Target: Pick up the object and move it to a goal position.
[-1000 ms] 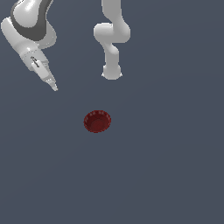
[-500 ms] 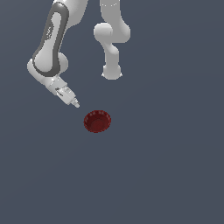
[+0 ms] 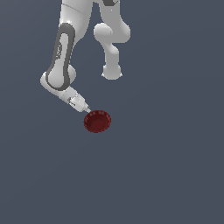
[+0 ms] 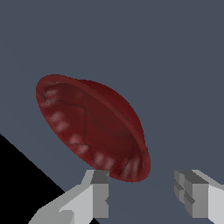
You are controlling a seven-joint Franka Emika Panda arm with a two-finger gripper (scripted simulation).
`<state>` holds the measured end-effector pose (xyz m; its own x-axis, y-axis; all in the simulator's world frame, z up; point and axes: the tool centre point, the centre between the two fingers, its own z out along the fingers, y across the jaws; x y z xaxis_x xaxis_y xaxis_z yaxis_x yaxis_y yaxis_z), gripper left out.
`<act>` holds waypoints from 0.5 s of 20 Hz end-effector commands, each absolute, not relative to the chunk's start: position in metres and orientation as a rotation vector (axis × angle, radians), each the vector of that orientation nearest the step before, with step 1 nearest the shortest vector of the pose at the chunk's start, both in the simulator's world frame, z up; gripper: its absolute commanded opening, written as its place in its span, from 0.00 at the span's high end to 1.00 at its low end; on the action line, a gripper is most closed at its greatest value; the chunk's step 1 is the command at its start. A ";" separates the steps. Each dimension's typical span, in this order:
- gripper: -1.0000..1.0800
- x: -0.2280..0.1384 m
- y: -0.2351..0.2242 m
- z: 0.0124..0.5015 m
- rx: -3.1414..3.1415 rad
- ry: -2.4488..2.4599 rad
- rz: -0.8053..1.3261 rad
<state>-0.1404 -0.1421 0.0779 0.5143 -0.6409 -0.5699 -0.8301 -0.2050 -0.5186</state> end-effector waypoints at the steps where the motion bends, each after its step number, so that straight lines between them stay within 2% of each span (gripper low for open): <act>1: 0.38 -0.142 -0.138 0.074 -1.927 1.206 0.305; 10: 0.38 -0.147 -0.137 0.065 -1.927 1.212 0.334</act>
<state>-0.1456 -0.1377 0.0669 0.5045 -0.6292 -0.5913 -0.8412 -0.2039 -0.5008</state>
